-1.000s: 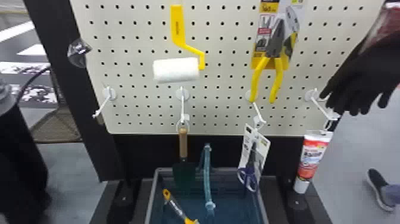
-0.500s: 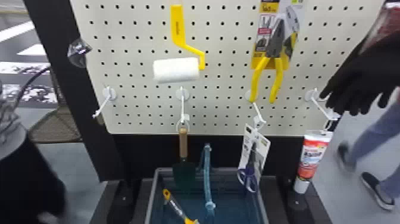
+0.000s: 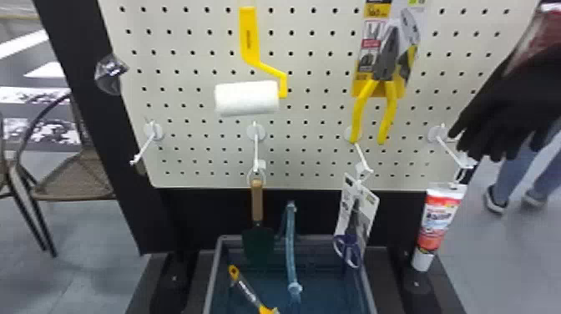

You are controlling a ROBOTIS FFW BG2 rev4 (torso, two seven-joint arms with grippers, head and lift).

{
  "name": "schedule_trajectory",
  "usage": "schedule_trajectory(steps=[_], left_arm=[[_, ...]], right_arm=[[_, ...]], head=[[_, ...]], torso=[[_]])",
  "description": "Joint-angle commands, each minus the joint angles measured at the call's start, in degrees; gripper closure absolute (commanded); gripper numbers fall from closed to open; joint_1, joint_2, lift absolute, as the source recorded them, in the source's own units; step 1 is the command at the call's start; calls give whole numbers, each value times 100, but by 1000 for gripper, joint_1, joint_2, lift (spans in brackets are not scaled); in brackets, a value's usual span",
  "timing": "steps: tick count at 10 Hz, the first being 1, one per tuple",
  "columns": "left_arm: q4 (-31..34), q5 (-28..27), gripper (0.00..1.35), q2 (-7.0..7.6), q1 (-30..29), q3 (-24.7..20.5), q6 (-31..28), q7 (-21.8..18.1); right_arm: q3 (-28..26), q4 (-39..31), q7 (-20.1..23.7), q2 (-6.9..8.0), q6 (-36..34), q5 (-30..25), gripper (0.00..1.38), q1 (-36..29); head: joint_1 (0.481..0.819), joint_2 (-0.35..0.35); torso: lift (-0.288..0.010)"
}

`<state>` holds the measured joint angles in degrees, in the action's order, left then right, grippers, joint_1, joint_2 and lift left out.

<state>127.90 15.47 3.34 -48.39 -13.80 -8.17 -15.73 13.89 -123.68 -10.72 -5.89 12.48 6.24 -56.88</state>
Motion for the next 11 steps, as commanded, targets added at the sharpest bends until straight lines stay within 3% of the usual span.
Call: schedule_trajectory(steps=[1, 11], left_arm=[[0, 0, -1, 0, 0, 0, 0, 0], [0, 0, -1, 0, 0, 0, 0, 0]], right_arm=[[0, 0, 0, 0, 0, 0, -1, 0], [0, 0, 0, 0, 0, 0, -1, 0]], head=[[549, 0], [549, 0]], torso=[[-100], [-100]])
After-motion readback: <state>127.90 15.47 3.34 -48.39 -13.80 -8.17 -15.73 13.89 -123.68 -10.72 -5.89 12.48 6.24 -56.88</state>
